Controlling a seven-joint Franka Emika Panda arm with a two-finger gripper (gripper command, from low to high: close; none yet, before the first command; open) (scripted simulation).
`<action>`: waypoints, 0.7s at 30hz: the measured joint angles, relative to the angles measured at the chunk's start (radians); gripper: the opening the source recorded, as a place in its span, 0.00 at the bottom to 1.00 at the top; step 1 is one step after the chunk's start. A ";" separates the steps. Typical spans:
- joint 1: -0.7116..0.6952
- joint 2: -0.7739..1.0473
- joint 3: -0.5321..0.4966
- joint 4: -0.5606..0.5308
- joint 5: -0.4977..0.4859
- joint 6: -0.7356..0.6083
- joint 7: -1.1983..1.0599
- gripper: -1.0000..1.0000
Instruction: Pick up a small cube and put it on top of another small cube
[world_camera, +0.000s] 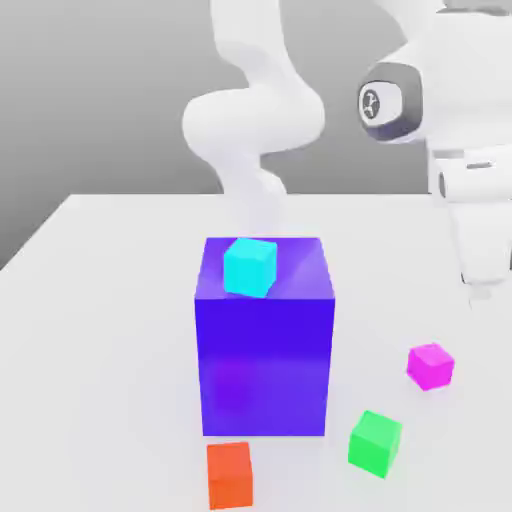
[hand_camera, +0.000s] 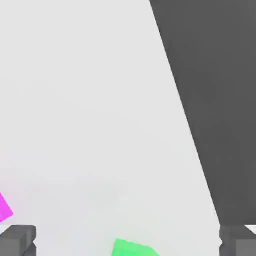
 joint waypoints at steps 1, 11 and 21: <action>0.021 0.033 0.014 -0.020 -0.004 0.022 -0.041 0.50; 0.163 0.385 -0.045 -0.053 -0.152 0.284 -0.102 0.50; 0.154 0.356 -0.033 -0.059 -0.142 0.258 -0.110 0.00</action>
